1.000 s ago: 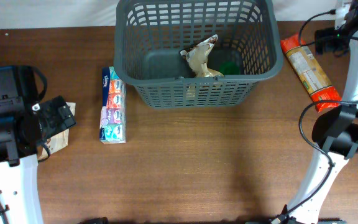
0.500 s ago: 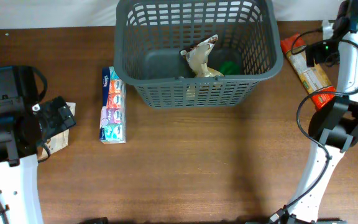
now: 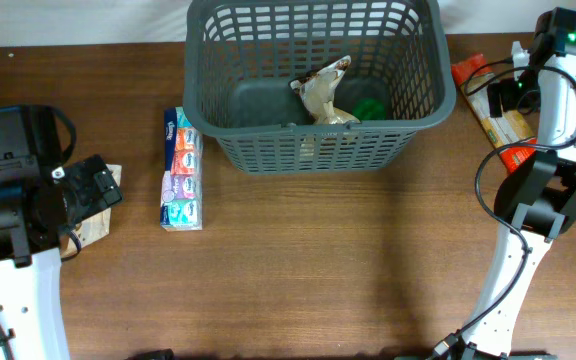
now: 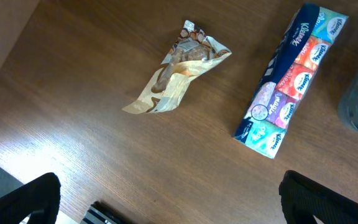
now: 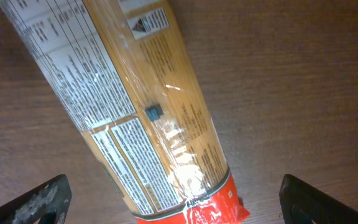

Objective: Pack container
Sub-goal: 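Lower the right gripper onto the spaghetti package and grasp it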

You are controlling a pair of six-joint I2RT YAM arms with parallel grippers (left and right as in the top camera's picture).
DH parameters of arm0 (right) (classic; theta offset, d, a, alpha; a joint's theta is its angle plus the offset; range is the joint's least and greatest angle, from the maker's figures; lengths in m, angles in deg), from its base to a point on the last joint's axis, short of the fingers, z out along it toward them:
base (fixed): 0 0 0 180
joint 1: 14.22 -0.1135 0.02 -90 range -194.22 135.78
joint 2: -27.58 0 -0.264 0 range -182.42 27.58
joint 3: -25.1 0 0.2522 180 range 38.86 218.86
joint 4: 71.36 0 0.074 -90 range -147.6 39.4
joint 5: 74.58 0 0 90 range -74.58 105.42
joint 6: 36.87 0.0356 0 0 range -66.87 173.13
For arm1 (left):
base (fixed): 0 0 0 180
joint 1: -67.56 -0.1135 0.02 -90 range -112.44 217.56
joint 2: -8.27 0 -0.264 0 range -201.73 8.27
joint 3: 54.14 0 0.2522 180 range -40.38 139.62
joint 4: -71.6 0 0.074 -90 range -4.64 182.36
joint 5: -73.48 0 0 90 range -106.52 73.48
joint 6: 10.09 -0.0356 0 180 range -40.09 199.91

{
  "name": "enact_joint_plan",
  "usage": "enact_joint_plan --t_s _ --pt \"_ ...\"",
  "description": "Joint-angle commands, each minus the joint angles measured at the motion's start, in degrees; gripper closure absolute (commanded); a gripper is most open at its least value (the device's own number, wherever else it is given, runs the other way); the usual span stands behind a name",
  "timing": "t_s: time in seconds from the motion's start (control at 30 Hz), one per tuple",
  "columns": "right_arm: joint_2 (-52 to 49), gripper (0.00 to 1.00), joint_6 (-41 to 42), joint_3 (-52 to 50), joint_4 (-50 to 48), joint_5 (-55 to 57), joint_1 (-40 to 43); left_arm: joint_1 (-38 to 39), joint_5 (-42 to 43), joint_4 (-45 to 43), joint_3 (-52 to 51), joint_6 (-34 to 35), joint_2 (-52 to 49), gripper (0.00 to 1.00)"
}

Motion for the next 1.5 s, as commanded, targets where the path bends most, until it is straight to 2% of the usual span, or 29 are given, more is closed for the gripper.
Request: enact_joint_plan --t_s 0.0,0.27,1.47 --pt "-0.85 0.01 -2.29 -0.52 0.76 1.09 1.31 -0.31 0.33 0.28 0.66 0.11 -0.11 0.00" --pt "-1.14 0.01 -4.76 -1.38 1.44 -1.53 2.62 -0.31 0.33 0.20 0.66 0.11 -0.11 0.01" --pt "-9.18 0.01 -4.28 -2.10 0.02 -2.38 2.14 -0.31 0.35 -0.42 0.66 0.13 -1.07 0.00"
